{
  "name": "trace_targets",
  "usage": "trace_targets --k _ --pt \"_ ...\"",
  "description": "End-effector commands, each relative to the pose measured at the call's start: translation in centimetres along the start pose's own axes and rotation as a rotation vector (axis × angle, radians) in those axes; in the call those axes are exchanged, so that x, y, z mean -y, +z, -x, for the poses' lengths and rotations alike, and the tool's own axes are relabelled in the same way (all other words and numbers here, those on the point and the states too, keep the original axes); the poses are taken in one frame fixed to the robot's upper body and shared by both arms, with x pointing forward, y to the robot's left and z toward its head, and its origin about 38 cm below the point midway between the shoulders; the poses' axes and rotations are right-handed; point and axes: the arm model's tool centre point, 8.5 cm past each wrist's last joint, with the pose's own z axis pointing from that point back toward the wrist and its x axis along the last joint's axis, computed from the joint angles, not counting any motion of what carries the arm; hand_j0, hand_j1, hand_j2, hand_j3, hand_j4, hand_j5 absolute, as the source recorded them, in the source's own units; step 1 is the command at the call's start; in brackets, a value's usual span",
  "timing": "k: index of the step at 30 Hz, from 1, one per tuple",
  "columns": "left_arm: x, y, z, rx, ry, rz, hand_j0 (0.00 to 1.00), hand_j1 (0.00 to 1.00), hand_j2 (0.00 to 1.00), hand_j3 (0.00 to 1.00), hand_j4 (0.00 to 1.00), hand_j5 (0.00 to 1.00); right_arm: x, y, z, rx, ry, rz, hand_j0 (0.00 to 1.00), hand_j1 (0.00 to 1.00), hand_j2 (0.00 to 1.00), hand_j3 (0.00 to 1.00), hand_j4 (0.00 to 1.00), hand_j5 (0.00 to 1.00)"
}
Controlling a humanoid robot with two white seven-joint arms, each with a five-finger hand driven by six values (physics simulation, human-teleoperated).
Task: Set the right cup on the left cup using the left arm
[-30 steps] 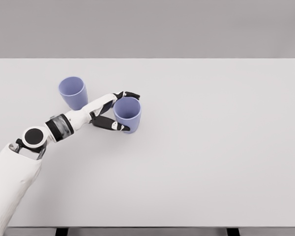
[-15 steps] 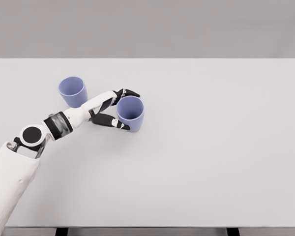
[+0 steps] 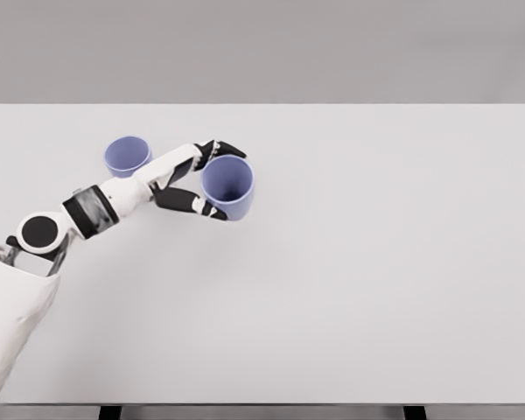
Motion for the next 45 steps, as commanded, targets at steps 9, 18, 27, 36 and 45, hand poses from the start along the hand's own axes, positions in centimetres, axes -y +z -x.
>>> trace_targets --k 9,18,27,36,45 --pt "-3.2 1.4 -1.6 0.026 -0.020 -0.080 0.64 0.64 0.64 0.64 0.64 0.64 0.0 0.0 0.0 -0.001 -0.001 0.000 1.00 1.00 1.00 1.00 1.00 1.00" --pt "-6.0 1.2 -3.1 0.019 -0.024 -0.124 0.64 0.64 0.64 0.64 0.64 0.64 0.0 0.0 0.0 -0.001 -0.001 0.000 1.00 1.00 1.00 1.00 1.00 1.00" --pt "-7.0 2.1 -3.2 0.013 -0.035 -0.150 0.64 0.64 0.64 0.64 0.64 0.64 0.0 0.0 0.0 0.001 0.001 -0.001 1.00 1.00 1.00 1.00 1.00 1.00" --pt "-8.6 3.3 -2.5 -0.002 -0.012 -0.193 0.64 0.64 0.64 0.64 0.64 0.64 0.0 0.0 0.0 -0.001 -0.001 -0.001 1.00 1.00 1.00 1.00 1.00 1.00" --pt "-9.9 4.3 -2.4 0.008 0.014 -0.233 0.64 0.64 0.64 0.64 0.64 0.64 0.0 0.0 0.0 -0.001 -0.001 0.000 1.00 1.00 1.00 1.00 1.00 1.00"
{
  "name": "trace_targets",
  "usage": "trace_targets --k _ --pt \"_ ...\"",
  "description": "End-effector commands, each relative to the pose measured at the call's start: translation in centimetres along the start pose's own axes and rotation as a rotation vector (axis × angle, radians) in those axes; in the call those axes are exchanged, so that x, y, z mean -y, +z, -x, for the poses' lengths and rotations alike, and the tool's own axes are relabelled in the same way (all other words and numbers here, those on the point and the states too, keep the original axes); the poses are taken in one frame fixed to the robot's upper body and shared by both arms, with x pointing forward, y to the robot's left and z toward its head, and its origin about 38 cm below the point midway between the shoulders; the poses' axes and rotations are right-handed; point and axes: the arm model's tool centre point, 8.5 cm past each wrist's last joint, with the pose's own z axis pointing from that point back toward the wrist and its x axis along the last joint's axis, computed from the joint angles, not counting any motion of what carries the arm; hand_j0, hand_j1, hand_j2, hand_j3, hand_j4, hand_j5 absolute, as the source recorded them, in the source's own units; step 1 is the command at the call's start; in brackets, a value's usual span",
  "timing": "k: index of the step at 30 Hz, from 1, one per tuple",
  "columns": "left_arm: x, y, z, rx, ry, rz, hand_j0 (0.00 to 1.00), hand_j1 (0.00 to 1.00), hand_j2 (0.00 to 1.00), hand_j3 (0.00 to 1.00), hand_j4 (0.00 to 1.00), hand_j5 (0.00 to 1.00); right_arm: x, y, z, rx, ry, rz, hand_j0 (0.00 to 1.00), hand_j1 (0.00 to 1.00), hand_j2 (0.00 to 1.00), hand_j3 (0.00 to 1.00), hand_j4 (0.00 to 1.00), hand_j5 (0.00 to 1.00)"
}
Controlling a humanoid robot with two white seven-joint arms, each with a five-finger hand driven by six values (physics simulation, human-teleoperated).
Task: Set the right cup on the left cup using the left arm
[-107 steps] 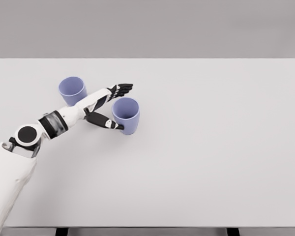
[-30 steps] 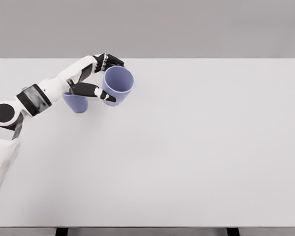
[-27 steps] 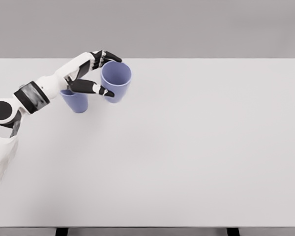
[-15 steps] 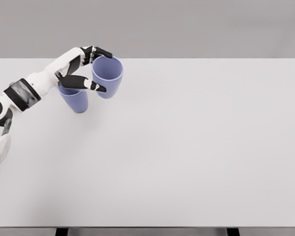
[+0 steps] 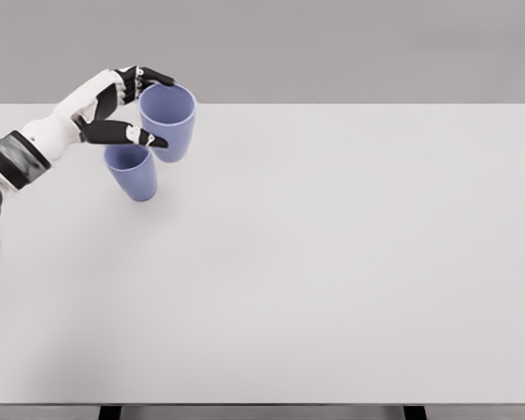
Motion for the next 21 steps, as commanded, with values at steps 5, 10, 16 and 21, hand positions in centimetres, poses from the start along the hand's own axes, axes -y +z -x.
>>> trace_targets --k 5,10,16,21 --pt "-1.6 0.9 0.2 -0.006 0.023 -0.023 0.64 0.64 0.64 0.64 0.64 0.64 0.0 0.0 0.0 0.001 -0.001 -0.001 1.00 1.00 1.00 1.00 1.00 1.00" --pt "-2.6 1.5 0.4 -0.003 0.042 -0.054 0.64 0.64 0.64 0.64 0.64 0.64 0.0 0.0 0.0 0.000 -0.001 -0.001 1.00 1.00 1.00 1.00 1.00 1.00" --pt "-3.1 1.6 0.7 -0.009 0.047 -0.067 0.64 0.64 0.64 0.64 0.64 0.64 0.0 0.0 0.0 0.001 -0.001 0.000 1.00 1.00 1.00 1.00 1.00 1.00" --pt "-3.5 1.9 0.9 -0.015 0.054 -0.083 0.64 0.64 0.64 0.64 0.64 0.64 0.0 0.0 0.0 0.000 0.001 -0.001 1.00 1.00 1.00 1.00 1.00 1.00"
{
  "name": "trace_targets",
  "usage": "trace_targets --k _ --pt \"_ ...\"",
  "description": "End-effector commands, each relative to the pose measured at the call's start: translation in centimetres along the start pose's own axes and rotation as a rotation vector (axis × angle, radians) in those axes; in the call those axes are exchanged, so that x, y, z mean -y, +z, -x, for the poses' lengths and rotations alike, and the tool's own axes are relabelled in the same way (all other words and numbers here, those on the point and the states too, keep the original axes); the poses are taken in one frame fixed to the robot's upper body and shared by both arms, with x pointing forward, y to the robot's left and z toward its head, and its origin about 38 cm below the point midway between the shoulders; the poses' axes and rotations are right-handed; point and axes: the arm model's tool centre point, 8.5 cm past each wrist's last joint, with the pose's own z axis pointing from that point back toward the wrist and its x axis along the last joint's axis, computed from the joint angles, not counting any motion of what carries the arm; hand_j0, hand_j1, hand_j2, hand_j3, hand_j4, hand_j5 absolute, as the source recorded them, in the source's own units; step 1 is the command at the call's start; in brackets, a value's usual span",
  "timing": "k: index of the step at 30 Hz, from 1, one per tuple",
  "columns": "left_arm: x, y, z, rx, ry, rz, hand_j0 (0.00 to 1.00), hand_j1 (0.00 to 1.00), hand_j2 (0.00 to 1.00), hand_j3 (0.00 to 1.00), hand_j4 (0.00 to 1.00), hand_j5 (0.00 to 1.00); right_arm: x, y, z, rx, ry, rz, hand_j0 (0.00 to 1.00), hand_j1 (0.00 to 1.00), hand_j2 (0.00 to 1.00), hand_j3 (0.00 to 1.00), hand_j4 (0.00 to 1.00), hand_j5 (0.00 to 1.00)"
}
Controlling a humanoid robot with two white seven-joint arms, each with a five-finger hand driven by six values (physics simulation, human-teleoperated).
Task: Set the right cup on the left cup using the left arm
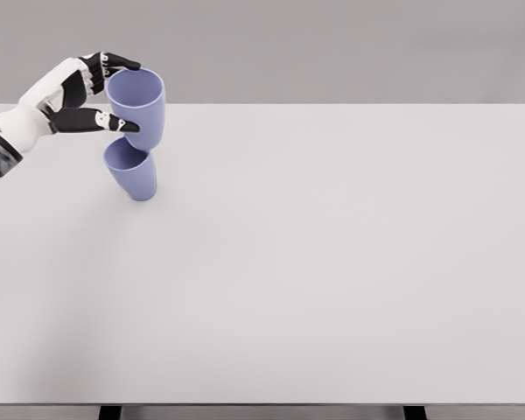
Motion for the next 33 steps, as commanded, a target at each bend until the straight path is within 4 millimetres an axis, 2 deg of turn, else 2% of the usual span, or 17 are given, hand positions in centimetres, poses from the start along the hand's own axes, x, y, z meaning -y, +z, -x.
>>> trace_targets --k 1,20,29,33 --pt "-0.2 0.1 0.1 0.002 0.011 -0.008 0.64 0.64 0.64 0.64 0.64 0.64 0.0 0.0 0.0 0.001 0.000 0.000 1.00 1.00 1.00 1.00 1.00 1.00" --pt "-1.2 1.3 1.9 -0.032 0.055 -0.049 0.64 0.64 0.64 0.64 0.64 0.64 0.0 0.0 0.0 0.000 -0.001 0.000 1.00 1.00 1.00 1.00 1.00 1.00" --pt "-1.6 1.7 1.7 -0.019 0.067 -0.062 0.64 0.64 0.64 0.64 0.64 0.64 0.0 0.0 0.0 0.000 -0.001 0.000 1.00 1.00 1.00 1.00 1.00 1.00" --pt "-2.1 2.9 2.1 -0.035 0.070 -0.069 0.64 0.64 0.64 0.64 0.64 0.64 0.0 0.0 0.0 0.001 -0.001 0.000 1.00 1.00 1.00 1.00 1.00 1.00"
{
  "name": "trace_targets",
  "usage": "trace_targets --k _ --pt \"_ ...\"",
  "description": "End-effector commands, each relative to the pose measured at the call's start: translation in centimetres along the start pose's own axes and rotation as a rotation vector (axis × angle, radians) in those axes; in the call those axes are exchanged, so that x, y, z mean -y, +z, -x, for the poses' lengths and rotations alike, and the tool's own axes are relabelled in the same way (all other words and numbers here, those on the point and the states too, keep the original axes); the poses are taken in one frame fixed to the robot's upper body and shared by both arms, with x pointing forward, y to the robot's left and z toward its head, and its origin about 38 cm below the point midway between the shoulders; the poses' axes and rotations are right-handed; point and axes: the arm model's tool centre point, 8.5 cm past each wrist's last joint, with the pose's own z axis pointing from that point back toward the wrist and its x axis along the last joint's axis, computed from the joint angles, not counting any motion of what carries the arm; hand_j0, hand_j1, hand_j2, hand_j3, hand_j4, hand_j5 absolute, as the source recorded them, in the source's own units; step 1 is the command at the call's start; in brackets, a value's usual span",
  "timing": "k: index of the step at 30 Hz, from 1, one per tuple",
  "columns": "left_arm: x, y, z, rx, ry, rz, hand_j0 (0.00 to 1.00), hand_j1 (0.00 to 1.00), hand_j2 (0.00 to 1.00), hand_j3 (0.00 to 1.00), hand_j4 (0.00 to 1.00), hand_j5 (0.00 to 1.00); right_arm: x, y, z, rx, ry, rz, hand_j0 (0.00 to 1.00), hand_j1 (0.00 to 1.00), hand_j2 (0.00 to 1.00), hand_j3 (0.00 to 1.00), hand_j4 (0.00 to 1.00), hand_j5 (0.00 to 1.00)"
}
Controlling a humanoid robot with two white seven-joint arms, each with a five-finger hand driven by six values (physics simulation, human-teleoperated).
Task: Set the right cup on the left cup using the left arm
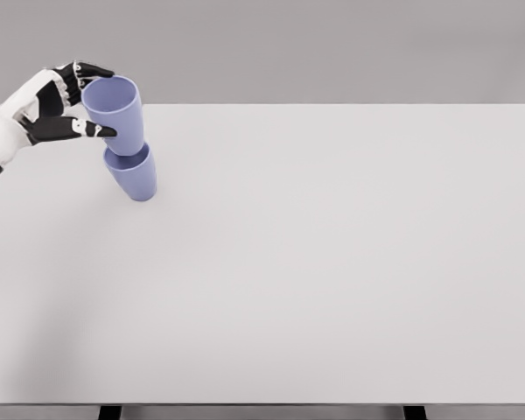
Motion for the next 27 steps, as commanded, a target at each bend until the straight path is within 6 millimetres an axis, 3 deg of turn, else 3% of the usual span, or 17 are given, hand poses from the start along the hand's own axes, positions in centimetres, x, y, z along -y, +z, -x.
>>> trace_targets --k 1,27 --pt "-0.5 0.3 -0.4 0.009 0.000 -0.004 0.64 0.64 0.64 0.64 0.64 0.64 0.0 0.0 0.0 -0.001 0.000 0.000 1.00 1.00 1.00 1.00 1.00 1.00" --pt "0.3 1.0 0.6 -0.005 0.018 0.004 0.64 0.64 0.64 0.64 0.64 0.64 0.0 0.0 0.0 -0.001 0.001 0.000 1.00 1.00 1.00 1.00 1.00 1.00"
